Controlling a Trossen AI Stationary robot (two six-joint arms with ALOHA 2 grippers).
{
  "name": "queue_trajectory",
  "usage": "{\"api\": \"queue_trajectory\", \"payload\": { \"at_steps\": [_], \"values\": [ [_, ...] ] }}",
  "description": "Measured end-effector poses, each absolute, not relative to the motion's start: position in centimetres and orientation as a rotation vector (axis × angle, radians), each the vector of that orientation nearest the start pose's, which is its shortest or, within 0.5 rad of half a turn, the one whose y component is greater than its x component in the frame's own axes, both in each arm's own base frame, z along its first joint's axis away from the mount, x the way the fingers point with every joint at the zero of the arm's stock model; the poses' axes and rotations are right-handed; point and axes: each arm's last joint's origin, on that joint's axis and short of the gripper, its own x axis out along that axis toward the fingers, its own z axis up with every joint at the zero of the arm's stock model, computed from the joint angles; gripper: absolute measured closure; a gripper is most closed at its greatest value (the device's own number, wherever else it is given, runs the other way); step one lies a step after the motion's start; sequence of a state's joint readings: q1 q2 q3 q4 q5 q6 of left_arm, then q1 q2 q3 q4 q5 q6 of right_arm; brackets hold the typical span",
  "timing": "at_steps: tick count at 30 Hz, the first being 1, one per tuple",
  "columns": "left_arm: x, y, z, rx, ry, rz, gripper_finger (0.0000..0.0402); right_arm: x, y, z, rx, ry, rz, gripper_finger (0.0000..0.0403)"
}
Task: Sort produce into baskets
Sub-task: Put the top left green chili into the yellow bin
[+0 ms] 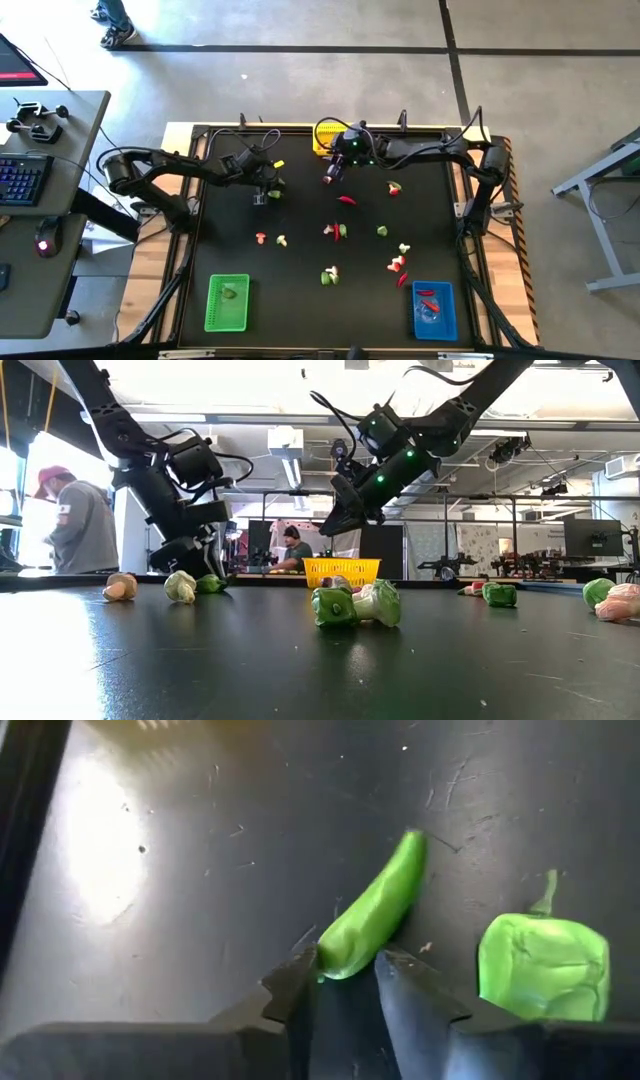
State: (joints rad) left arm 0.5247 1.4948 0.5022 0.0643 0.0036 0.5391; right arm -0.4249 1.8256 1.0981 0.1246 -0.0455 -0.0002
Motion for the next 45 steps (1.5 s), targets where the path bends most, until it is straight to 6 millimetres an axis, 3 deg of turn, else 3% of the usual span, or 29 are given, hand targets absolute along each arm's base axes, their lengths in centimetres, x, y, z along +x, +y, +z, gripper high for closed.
{"api": "queue_trajectory", "payload": {
  "at_steps": [9, 17, 23, 31, 39, 45],
  "values": [
    [21.1, 11.9, 11.7, 0.185, 0.966, 0.169, 0.0391, 36.6, -13.4, 18.8, 0.08, 0.585, -0.288, 0.0296],
    [21.7, 11.6, 12.0, 0.104, 0.832, 0.036, 0.04, 38.2, -8.7, 19.1, -0.067, 0.56, -0.172, 0.0296],
    [22.5, 11.4, 12.8, 0.088, 0.698, -0.021, 0.0401, 39.2, -6.1, 18.9, -0.07, 0.506, -0.135, 0.0296],
    [24.1, 10.3, 14.3, 0.101, 0.477, -0.173, 0.0401, 39.6, -4.9, 19.0, -0.055, 0.475, -0.137, 0.0296],
    [24.7, 9.5, 14.8, 0.111, 0.426, -0.202, 0.0401, 39.7, -4.2, 19.0, -0.073, 0.474, -0.11, 0.0298],
    [25.0, 8.9, 14.9, 0.091, 0.417, -0.213, 0.0401, 39.9, -3.5, 19.1, -0.097, 0.456, -0.09, 0.034]
  ]
}}
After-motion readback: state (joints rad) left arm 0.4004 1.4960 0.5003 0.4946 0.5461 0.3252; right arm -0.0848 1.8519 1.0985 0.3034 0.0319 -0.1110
